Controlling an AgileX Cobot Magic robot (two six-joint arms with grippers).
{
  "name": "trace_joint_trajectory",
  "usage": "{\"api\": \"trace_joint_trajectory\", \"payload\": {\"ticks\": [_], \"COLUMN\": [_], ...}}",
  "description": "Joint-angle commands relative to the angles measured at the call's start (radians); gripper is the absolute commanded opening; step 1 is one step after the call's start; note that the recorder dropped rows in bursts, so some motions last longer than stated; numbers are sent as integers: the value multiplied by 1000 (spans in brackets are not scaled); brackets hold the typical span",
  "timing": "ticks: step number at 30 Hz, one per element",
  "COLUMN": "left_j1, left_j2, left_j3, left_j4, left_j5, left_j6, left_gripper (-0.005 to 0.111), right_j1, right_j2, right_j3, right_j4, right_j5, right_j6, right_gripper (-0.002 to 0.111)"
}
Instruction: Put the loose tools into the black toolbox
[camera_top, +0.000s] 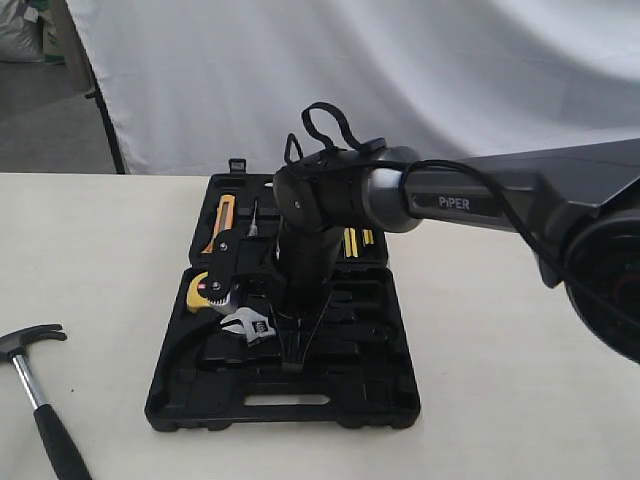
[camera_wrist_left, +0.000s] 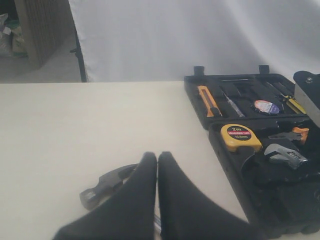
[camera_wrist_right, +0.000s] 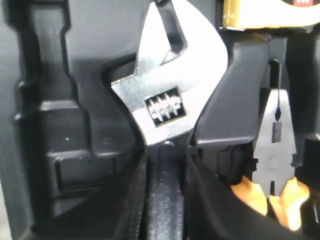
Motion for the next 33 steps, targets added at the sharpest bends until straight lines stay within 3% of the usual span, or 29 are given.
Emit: {"api": "trace_joint_trajectory", "payload": {"ticks": [1,9,27,30,33], "left_j1": [-8,-8,-8,-8,-8], "left_j2": [-4,-4,-4,-4,-4], "left_j3": [3,3,3,3,3], "left_j4": [5,5,5,5,5], "left_j5": [-2,-2,-2,-2,-2], "left_j6": [-8,-8,-8,-8,-8], "left_gripper": [1,1,1,1,1], "right_j1": [-3,-3,-3,-3,-3], "right_j2": [20,17,17,17,17], "right_j3": [-2,-33,-31,-31,-31], "right_j4": [16,101,101,101,101], "right_j5": [-15,-25,-23,-36,-31], "right_j6": [-6,-9,47,60,60], "right_gripper": [0,0,1,18,47]}}
